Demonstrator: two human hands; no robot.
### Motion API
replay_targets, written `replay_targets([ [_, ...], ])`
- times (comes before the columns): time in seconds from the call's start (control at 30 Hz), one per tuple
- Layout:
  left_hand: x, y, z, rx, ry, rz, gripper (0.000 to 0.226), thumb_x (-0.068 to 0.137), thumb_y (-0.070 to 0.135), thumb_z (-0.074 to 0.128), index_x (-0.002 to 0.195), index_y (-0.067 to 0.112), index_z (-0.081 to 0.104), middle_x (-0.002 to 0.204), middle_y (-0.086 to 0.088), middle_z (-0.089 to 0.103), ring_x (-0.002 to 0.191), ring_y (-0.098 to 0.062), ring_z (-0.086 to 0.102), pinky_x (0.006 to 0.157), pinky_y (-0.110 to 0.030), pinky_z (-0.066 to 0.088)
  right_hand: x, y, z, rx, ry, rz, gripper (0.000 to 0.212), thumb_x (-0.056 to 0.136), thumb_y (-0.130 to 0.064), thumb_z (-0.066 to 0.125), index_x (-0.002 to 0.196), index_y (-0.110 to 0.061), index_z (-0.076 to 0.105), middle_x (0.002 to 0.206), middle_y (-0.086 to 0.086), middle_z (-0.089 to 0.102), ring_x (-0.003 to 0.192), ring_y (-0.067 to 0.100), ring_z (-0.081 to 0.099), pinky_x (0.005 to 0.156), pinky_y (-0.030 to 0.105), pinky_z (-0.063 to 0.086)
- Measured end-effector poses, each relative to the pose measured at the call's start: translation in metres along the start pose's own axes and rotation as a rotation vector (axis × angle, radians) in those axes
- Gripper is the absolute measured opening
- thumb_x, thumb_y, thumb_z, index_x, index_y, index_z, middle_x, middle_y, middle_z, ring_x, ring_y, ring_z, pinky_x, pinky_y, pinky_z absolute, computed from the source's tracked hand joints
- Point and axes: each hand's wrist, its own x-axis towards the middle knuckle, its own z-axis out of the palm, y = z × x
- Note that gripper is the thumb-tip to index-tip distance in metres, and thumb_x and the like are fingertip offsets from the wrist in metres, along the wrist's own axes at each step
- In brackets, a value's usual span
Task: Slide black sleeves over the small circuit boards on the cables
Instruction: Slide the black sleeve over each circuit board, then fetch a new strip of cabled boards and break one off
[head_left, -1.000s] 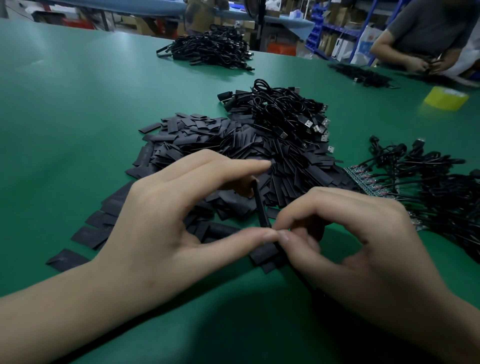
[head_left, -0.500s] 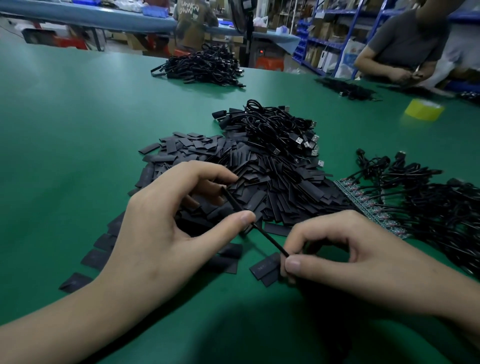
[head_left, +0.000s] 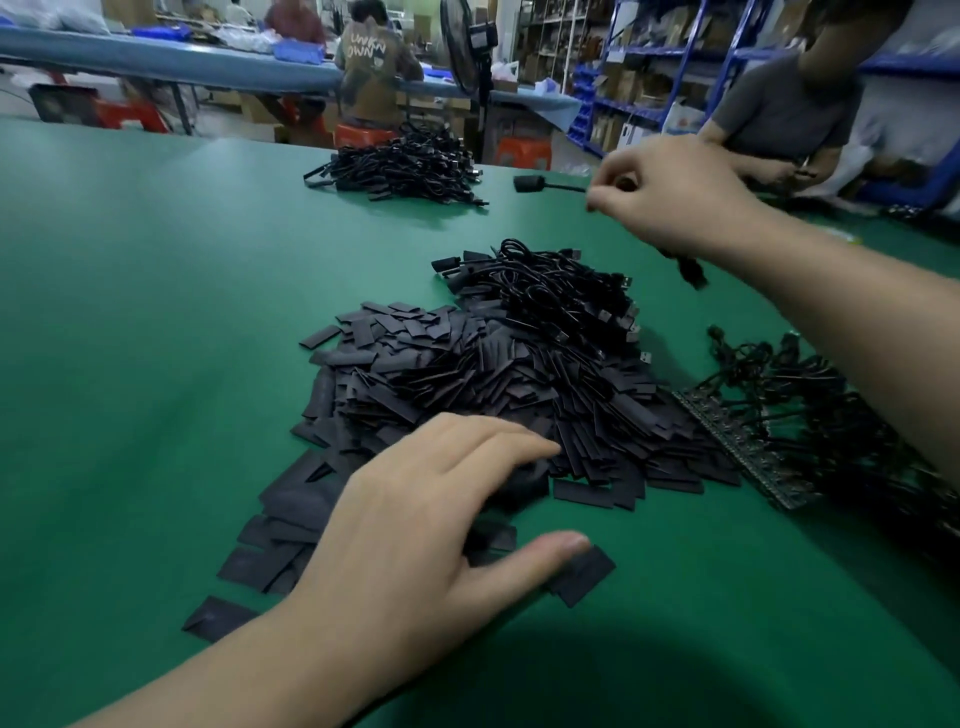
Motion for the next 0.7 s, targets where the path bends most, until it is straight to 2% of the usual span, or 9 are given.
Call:
replay_targets([
  [0.1, 0.001, 0.001, -0.001, 0.026, -0.04, 0.023, 0.047, 0.091, 0.064, 0.058, 0.121, 0.03, 0.066, 0.121, 0.019, 0.063, 0.114, -0.004, 0.059, 0.093, -0.029, 0.05, 0.046, -0.008, 0.033, -0.136, 0.007, -0.027, 0.025, 0.102, -0.039, 0.057, 0.107, -0.021, 0.074, 0.106, -0.002, 0.071, 0.091, 0.021, 0.057, 0.071, 0.034, 0.042],
  [0.2, 0.001, 0.001, -0.002, 0.044, -0.083, 0.029, 0.047, 0.092, 0.065, 0.056, 0.122, 0.03, 0.066, 0.121, 0.019, 0.063, 0.112, -0.005, 0.059, 0.092, -0.029, 0.05, 0.064, -0.015, 0.067, -0.194, -0.119, -0.044, 0.03, 0.102, -0.045, 0.056, 0.111, -0.022, 0.073, 0.115, 0.005, 0.072, 0.101, 0.028, 0.064, 0.074, 0.033, 0.046],
  [0.27, 0.002, 0.001, -0.003, 0.05, -0.105, 0.026, 0.048, 0.092, 0.066, 0.055, 0.123, 0.03, 0.066, 0.121, 0.019, 0.063, 0.112, -0.004, 0.058, 0.092, -0.027, 0.05, 0.066, -0.019, 0.082, -0.172, -0.205, -0.018, 0.034, 0.101, -0.048, 0.055, 0.117, -0.023, 0.072, 0.126, 0.009, 0.067, 0.113, 0.032, 0.061, 0.086, 0.038, 0.05],
  [0.33, 0.002, 0.001, -0.003, 0.055, -0.118, 0.024, 0.049, 0.093, 0.066, 0.054, 0.124, 0.031, 0.065, 0.121, 0.02, 0.062, 0.113, -0.002, 0.057, 0.093, -0.025, 0.049, 0.059, -0.024, 0.088, -0.116, -0.21, 0.021, 0.036, 0.1, -0.049, 0.055, 0.122, -0.025, 0.07, 0.131, 0.012, 0.058, 0.119, 0.034, 0.056, 0.097, 0.042, 0.047],
  [0.4, 0.002, 0.0, -0.002, 0.056, -0.12, 0.017, 0.048, 0.093, 0.066, 0.052, 0.124, 0.031, 0.065, 0.121, 0.02, 0.062, 0.113, -0.002, 0.057, 0.093, -0.025, 0.048, 0.041, -0.031, 0.086, -0.07, -0.109, 0.017, 0.037, 0.1, -0.048, 0.055, 0.127, -0.025, 0.066, 0.129, 0.012, 0.054, 0.124, 0.032, 0.051, 0.103, 0.044, 0.042],
  [0.53, 0.002, 0.001, 0.001, 0.076, -0.109, 0.025, 0.045, 0.096, 0.064, 0.049, 0.121, 0.031, 0.067, 0.119, 0.02, 0.063, 0.113, -0.004, 0.058, 0.093, -0.028, 0.048, -0.042, -0.05, 0.073, 0.112, 0.138, -0.115, 0.027, 0.098, -0.04, 0.058, 0.116, -0.023, 0.068, 0.106, 0.0, 0.052, 0.109, 0.022, 0.051, 0.091, 0.038, 0.039],
  [0.7, 0.002, 0.002, 0.005, 0.122, -0.087, 0.066, 0.037, 0.099, 0.053, 0.051, 0.115, 0.024, 0.069, 0.116, 0.014, 0.063, 0.11, -0.012, 0.059, 0.091, -0.036, 0.049, -0.159, -0.053, 0.073, 0.232, 0.248, -0.205, 0.013, 0.096, -0.028, 0.063, 0.103, -0.02, 0.07, 0.101, -0.002, 0.055, 0.1, 0.019, 0.053, 0.086, 0.036, 0.04],
])
